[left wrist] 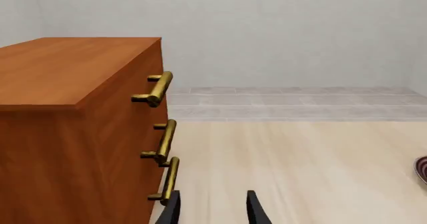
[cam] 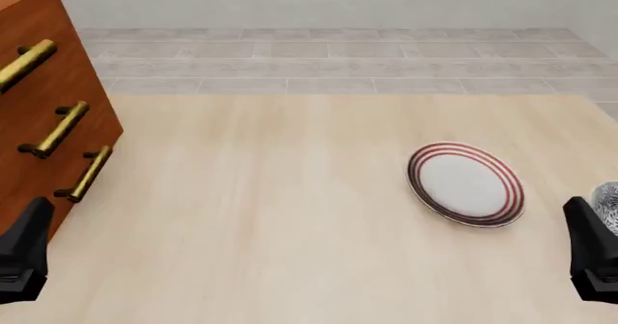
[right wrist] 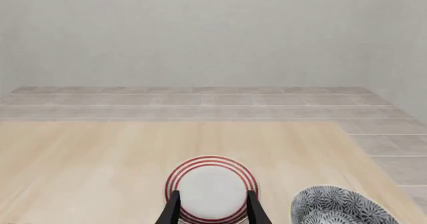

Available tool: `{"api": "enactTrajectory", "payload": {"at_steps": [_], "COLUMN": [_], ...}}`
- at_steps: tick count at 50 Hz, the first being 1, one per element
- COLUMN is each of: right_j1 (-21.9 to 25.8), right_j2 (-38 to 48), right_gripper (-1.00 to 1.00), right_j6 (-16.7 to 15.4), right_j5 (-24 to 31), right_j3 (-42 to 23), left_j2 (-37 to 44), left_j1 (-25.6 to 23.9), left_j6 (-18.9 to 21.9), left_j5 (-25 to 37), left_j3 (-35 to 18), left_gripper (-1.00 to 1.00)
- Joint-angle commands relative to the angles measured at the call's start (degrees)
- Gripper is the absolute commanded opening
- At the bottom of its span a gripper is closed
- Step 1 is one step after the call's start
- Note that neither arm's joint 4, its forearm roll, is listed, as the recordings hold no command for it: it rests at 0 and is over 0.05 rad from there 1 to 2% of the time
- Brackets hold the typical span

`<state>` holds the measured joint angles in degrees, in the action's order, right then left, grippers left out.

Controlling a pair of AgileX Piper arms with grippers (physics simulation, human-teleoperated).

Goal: Put the bowl on top of the cabinet.

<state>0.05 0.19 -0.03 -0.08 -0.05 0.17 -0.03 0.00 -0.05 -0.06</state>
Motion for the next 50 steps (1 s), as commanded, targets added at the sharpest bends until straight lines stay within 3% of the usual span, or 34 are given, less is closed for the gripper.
{"api": "enactTrajectory", "payload": {"at_steps": [1,8,12,15,20,22,32,36,37,48,50], "right_j1": [0.23,-0.01,-0.43,-0.40,-0.11,0.06,-0.69,-1.29,-2.91,-6.32,-7.98], "right_j2": [1.03,2.40,4.40,4.15,4.30,4.01,4.30,6.51,8.41,12.45,13.77], "right_gripper": [1.00,1.00,1.00,1.00,1.00,1.00,1.00,1.00,1.00,1.00,1.00], "right_j6": [-0.20,-0.21,3.10,0.96,0.08,-2.35,-4.14,-4.37,-6.00,-5.13,-6.51], "right_j5": [-0.65,-1.91,-3.22,-2.58,0.34,2.05,10.26,10.36,10.27,12.22,12.03], "right_j3": [-0.08,0.01,-0.16,-1.69,-5.63,-7.58,-15.86,-17.39,-18.22,-22.84,-23.03], "left_j2": [0.61,0.96,0.77,0.35,0.03,-0.05,0.01,0.01,0.01,0.03,0.08], "left_j1": [-0.01,-0.06,0.15,0.33,0.26,0.39,0.04,0.24,0.08,-0.04,-0.13], "left_j6": [0.00,-0.07,-0.13,-0.22,-0.17,-0.24,-0.05,-0.23,-0.10,-0.07,-0.06], "left_j5": [-0.23,-0.37,-0.19,0.05,0.24,0.12,0.09,0.09,0.14,0.12,0.11], "left_j3": [-0.16,-0.12,-0.13,-0.17,-0.26,-0.29,-0.29,-0.29,-0.29,-0.22,-0.19], "left_gripper": [1.00,1.00,1.00,1.00,1.00,1.00,1.00,1.00,1.00,1.00,1.00]}}
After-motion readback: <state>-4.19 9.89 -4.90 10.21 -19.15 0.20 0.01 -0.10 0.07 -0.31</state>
